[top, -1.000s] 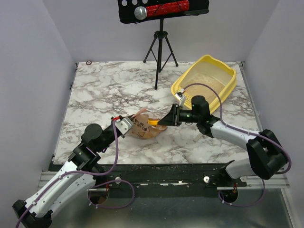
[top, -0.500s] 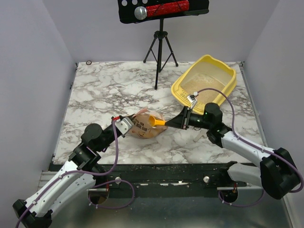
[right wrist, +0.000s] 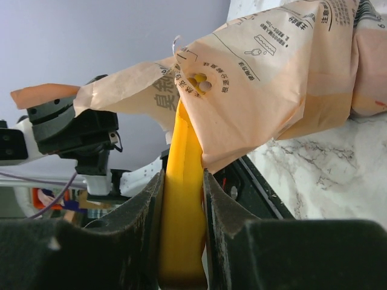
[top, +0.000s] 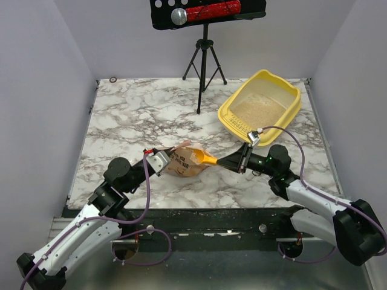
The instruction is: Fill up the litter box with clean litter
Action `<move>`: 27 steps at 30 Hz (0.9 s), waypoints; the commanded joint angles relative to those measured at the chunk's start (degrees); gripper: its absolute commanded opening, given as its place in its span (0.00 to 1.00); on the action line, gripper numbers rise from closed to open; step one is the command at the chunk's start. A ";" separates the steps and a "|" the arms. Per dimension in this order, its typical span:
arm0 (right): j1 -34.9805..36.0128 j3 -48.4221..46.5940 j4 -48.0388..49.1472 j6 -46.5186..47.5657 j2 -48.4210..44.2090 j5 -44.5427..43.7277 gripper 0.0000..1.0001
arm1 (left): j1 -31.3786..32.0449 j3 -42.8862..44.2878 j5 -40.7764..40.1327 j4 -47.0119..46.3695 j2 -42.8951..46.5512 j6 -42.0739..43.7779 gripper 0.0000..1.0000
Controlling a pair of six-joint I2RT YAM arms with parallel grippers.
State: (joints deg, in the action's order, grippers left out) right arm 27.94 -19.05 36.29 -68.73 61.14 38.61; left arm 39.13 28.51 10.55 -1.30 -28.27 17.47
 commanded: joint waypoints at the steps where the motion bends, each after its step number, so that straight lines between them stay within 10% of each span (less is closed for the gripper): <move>1: -0.87 3.49 5.11 -7.12 -4.18 -1.60 0.00 | -0.02 -0.30 1.76 -6.34 1.20 -1.13 0.00; 27: -1.23 4.72 -20.55 -4.22 -27.29 -10.83 0.00 | 1.73 -1.09 3.25 -11.71 -2.31 -6.40 0.00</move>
State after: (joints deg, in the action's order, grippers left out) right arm 26.98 -14.87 19.27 -72.03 37.74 30.72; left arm 39.90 27.38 11.33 -7.05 -31.42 12.29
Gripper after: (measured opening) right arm 0.350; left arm 0.022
